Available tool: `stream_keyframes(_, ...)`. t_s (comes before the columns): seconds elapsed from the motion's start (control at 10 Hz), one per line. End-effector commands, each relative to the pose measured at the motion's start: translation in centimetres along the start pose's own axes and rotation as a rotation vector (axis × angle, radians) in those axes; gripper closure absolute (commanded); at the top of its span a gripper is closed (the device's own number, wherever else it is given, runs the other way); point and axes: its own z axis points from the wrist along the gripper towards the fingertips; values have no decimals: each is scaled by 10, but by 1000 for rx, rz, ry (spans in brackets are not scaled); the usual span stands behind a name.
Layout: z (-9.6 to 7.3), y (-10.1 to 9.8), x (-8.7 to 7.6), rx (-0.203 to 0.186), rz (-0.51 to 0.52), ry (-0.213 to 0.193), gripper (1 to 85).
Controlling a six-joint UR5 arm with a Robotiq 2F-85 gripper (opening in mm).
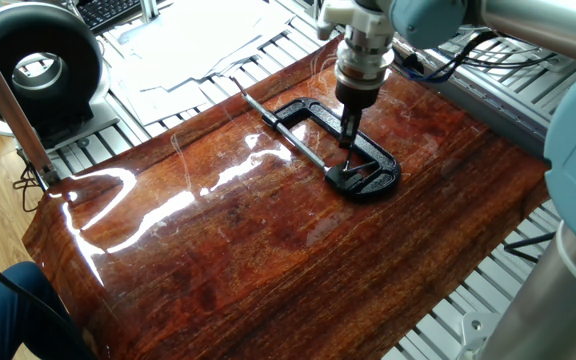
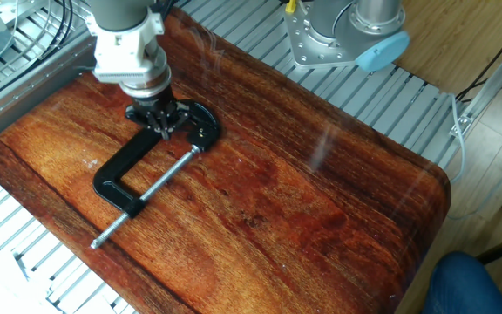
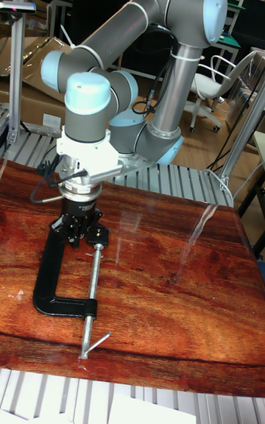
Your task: Turn the hands of a clock
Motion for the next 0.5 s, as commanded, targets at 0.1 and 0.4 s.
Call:
stream_keyframes(0.1,-5,10,13,-25,4,-13,847)
stream_keyframes(0.4,-7,16,19,-38,13,-15,847)
